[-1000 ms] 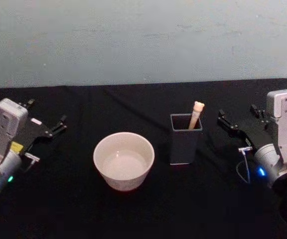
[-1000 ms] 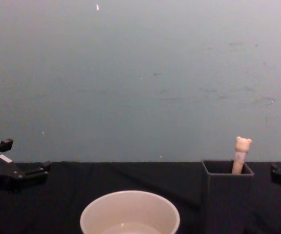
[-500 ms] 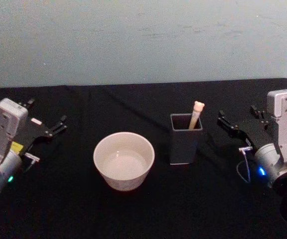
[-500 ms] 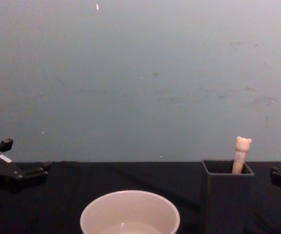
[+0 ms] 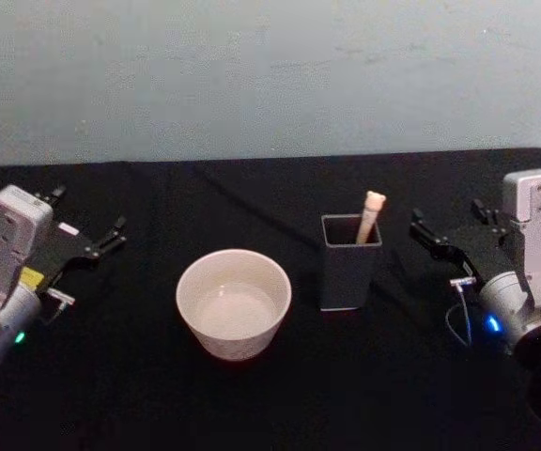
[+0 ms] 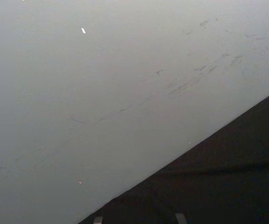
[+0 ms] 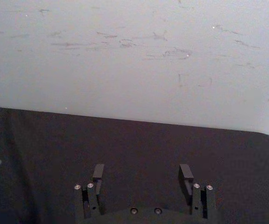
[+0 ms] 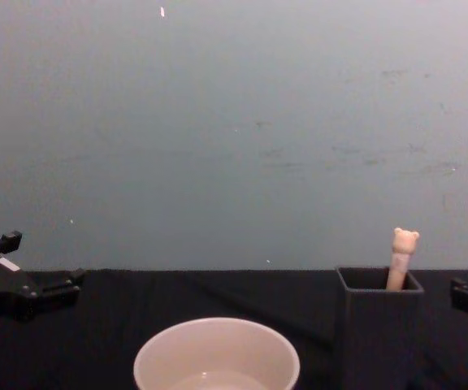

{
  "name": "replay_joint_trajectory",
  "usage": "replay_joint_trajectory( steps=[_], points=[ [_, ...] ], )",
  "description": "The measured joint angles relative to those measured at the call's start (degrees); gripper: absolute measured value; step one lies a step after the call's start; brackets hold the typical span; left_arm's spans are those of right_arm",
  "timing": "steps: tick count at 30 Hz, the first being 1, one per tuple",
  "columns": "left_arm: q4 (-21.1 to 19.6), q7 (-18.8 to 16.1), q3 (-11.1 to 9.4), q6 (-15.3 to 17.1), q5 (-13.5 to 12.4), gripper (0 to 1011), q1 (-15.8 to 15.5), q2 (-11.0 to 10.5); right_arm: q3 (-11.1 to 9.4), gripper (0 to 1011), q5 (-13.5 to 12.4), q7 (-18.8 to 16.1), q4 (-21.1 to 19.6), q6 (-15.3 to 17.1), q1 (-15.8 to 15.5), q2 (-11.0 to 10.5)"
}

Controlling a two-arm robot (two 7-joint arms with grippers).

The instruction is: Pick up the stirring spoon with one hand, stir inside the cup, then place it back in its original position.

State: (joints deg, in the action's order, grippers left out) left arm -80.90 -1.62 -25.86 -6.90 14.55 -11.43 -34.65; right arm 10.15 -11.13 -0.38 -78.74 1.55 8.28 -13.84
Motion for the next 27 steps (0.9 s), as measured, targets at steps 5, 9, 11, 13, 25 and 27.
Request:
replay_joint_trajectory(
  steps=[5, 9, 11, 13, 25, 27],
  points=[
    [0.00, 0.00, 0.00, 0.00, 0.00, 1001, 0.00, 0.00, 0.03, 1003, 0.02, 0.04, -0.04, -0.03, 0.00, 0.00],
    [0.00, 0.00, 0.00, 0.00, 0.00, 1001, 0.00, 0.00, 0.04, 1003, 0.04, 0.07, -0.06, -0.04, 0.00, 0.00],
    [0.00, 0.00, 0.00, 0.00, 0.00, 1001, 0.00, 0.00, 0.04, 1003, 0.05, 0.08, -0.06, -0.04, 0.00, 0.00],
    [0.00, 0.00, 0.00, 0.00, 0.00, 1001, 0.00, 0.00, 0.04, 1003, 0.06, 0.08, -0.07, -0.05, 0.00, 0.00],
    [0.00, 0.00, 0.00, 0.00, 0.00, 1001, 0.00, 0.00, 0.04, 1003, 0.08, 0.07, -0.07, -0.05, 0.00, 0.00],
    [0.00, 0.00, 0.00, 0.00, 0.00, 1001, 0.00, 0.00, 0.04, 1003, 0.08, 0.07, -0.07, -0.04, -0.01, 0.00]
  ],
)
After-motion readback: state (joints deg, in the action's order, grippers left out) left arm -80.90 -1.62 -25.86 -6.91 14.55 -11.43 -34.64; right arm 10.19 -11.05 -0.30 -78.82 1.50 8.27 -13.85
